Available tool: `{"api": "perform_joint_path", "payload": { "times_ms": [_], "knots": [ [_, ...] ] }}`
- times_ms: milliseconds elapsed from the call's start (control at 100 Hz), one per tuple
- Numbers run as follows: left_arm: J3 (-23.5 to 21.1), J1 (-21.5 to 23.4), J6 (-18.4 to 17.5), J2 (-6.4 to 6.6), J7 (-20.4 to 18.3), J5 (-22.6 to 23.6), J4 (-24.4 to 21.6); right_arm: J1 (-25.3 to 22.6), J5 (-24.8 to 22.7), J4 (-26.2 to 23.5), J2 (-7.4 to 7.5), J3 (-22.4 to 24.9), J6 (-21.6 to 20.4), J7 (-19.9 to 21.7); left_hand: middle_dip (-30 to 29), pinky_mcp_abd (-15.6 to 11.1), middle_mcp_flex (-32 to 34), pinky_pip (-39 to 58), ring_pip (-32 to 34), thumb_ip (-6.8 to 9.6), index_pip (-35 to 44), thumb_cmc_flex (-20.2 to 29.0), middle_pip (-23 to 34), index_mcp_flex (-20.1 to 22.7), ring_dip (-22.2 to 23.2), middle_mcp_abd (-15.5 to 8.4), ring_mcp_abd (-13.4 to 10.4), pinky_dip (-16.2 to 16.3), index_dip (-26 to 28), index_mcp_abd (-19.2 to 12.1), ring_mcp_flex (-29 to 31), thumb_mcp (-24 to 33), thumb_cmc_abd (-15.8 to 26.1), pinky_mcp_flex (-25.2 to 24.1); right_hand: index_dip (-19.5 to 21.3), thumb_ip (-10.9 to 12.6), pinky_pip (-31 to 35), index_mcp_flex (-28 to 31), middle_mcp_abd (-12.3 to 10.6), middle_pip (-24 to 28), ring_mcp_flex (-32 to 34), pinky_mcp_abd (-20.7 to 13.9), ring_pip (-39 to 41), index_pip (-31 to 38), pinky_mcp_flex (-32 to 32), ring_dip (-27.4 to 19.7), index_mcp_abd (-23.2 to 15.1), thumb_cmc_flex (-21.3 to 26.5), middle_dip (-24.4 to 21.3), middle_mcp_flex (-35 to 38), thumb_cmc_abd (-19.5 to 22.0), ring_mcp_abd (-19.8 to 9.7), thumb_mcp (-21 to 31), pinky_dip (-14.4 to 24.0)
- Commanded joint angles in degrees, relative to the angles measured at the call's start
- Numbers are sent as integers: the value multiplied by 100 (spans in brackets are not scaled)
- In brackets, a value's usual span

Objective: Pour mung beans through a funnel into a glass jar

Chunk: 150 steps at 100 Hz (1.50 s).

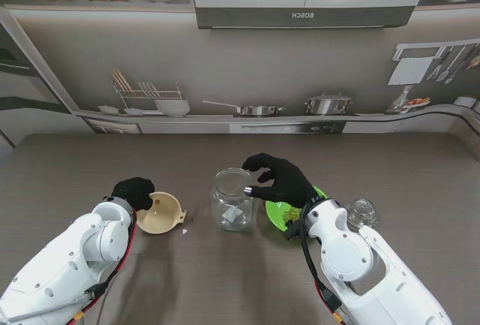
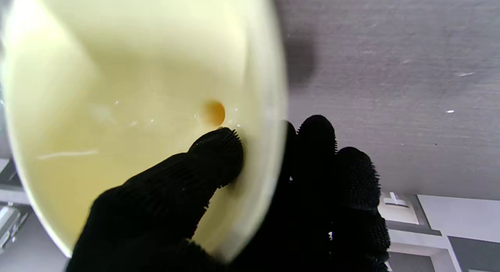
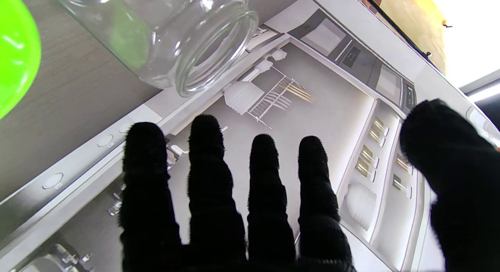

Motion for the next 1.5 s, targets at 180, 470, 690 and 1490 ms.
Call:
{"api": "perform_joint_path", "payload": {
  "times_ms": [180, 470, 690, 1490],
  "knots": [
    [-138, 79, 41, -157, 163, -358, 12, -25, 18, -11, -37, -15, 31, 51, 1139, 86, 735, 1078, 1518, -299, 1597, 279, 750, 548, 765, 154, 61, 697, 441, -303, 685, 820, -432, 471, -31, 180, -11, 41, 90, 39, 28, -141, 40, 86, -35, 38, 43, -1, 34, 12, 160, -47, -34, 41],
    [-507, 289, 343, -270, -13, -1230, -681, -19, 16, -7, -41, 3, 83, 41, 1642, 477, 1056, 1800, 2352, -241, 2048, 68, 1236, 730, 994, 378, 272, 990, 672, -65, 1077, 1626, -902, 837, -38, 194, -3, 46, 98, 40, 33, -139, 42, 88, -33, 38, 55, -4, 31, 24, 222, -49, -34, 34],
    [-776, 446, 735, -276, -458, -1838, -1533, -6, 25, 19, -41, 33, 141, 57, 1814, 685, 835, 1837, 2460, -263, 2010, 42, 1152, 748, 1021, 463, 424, 1083, 662, -19, 890, 1699, -930, 827, -41, 204, -3, 51, 105, 41, 32, -136, 44, 91, -41, 38, 78, 3, 30, 32, 260, -36, -34, 29],
    [-354, -209, 1650, -272, -1309, -3442, -2503, 39, 78, 87, -38, 80, 297, 127, 2540, 647, 270, 1610, 2436, -328, 2031, -36, 607, 895, 1054, 657, 494, 1399, 535, 137, 414, 2067, -1179, 524, -51, 212, -5, 40, 130, 53, 37, -144, 52, 102, -70, 40, 131, 13, 28, 45, 310, -28, -16, 18]
  ]
}}
